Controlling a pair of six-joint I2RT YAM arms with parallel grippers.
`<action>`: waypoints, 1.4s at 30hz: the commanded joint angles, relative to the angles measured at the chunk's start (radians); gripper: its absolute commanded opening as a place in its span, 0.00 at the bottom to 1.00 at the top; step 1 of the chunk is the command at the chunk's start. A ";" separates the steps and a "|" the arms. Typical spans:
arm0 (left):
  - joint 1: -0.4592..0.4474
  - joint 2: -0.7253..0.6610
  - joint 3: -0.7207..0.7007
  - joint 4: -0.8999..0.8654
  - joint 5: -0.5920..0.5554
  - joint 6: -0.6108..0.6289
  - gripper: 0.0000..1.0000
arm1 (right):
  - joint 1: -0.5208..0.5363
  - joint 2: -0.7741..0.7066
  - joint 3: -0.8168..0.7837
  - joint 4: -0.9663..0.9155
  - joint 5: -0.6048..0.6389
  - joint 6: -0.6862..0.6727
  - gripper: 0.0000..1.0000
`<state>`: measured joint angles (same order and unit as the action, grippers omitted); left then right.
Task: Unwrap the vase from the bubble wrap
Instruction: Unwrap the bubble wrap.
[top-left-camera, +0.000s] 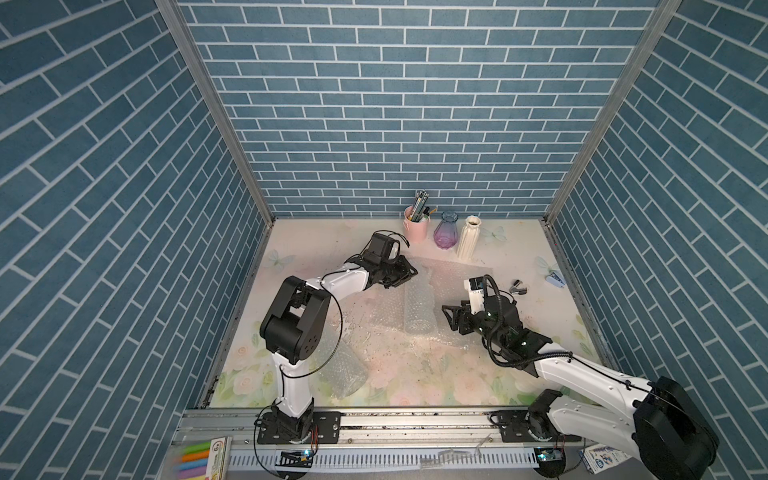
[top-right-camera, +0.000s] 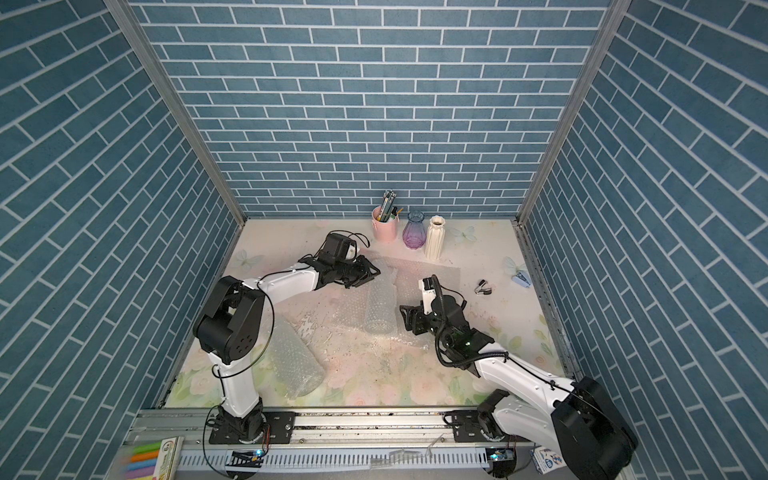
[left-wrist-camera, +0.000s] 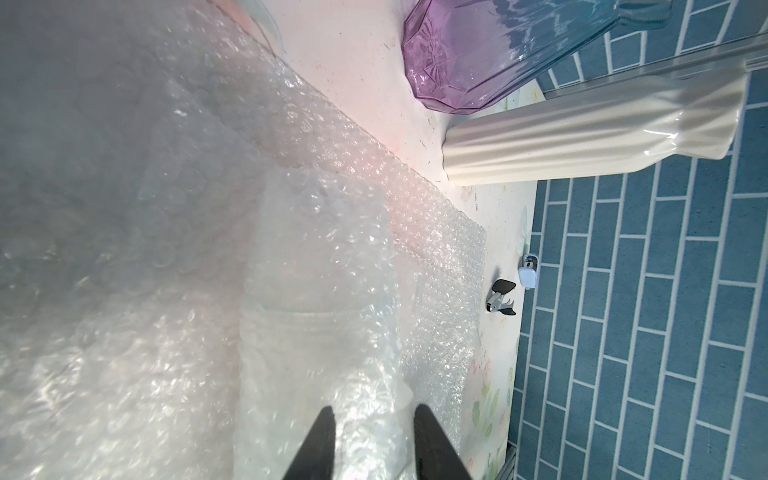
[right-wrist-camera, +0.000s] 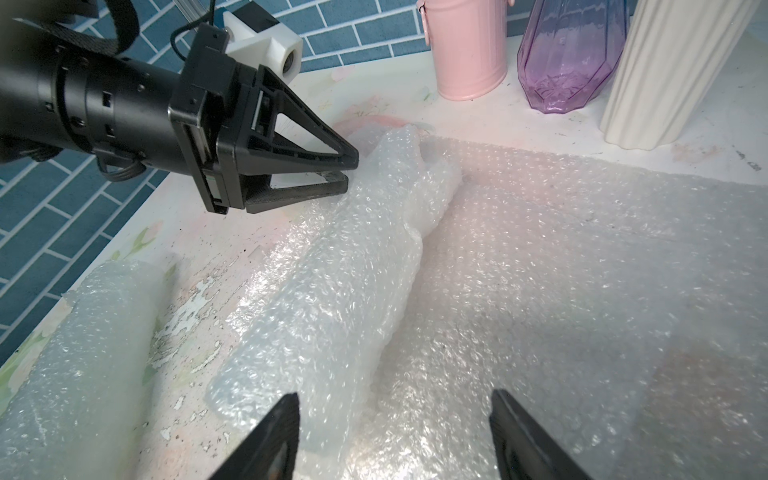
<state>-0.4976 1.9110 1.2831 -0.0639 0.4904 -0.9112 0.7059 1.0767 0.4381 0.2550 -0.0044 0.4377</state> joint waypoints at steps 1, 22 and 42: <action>-0.004 -0.039 0.030 -0.029 -0.011 0.014 0.33 | 0.001 -0.019 -0.016 0.011 0.004 -0.021 0.73; -0.032 -0.009 0.129 -0.054 -0.015 0.026 0.00 | 0.001 -0.033 -0.016 0.005 0.016 -0.014 0.73; -0.120 0.167 0.366 -0.220 -0.041 0.099 0.06 | 0.001 -0.135 -0.048 -0.024 0.093 0.009 0.73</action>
<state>-0.6022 2.0445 1.6100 -0.2180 0.4614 -0.8501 0.7059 0.9733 0.3988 0.2501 0.0483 0.4400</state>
